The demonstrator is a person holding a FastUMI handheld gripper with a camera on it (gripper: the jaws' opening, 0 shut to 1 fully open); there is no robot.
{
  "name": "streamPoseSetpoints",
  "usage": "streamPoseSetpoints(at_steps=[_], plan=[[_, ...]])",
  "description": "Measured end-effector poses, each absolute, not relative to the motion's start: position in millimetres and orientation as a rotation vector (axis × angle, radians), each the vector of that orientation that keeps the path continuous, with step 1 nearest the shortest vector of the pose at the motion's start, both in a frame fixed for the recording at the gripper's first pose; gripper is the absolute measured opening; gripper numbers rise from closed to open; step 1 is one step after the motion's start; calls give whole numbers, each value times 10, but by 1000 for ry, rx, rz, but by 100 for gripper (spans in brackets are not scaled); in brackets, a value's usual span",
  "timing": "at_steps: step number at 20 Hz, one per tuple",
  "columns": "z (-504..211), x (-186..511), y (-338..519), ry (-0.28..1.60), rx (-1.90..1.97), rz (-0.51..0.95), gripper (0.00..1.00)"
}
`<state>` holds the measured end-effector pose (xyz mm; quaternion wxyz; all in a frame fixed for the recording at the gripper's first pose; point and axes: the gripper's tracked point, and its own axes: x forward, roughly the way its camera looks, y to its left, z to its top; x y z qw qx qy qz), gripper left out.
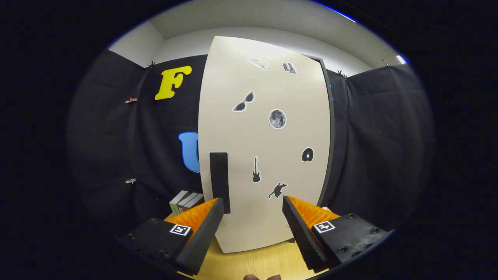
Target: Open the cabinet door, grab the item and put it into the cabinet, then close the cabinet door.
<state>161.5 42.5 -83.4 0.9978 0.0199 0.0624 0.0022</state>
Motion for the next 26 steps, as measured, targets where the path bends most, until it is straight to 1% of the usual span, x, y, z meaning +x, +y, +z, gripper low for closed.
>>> streamPoseSetpoints(at_steps=[10, 19, 26], plan=[[-924, 1655, 516, 106, 51, 31, 97], [-879, 1557, 628, 102, 88, 95, 97], [-820, 1536, 525, 78, 86, 92, 97]])
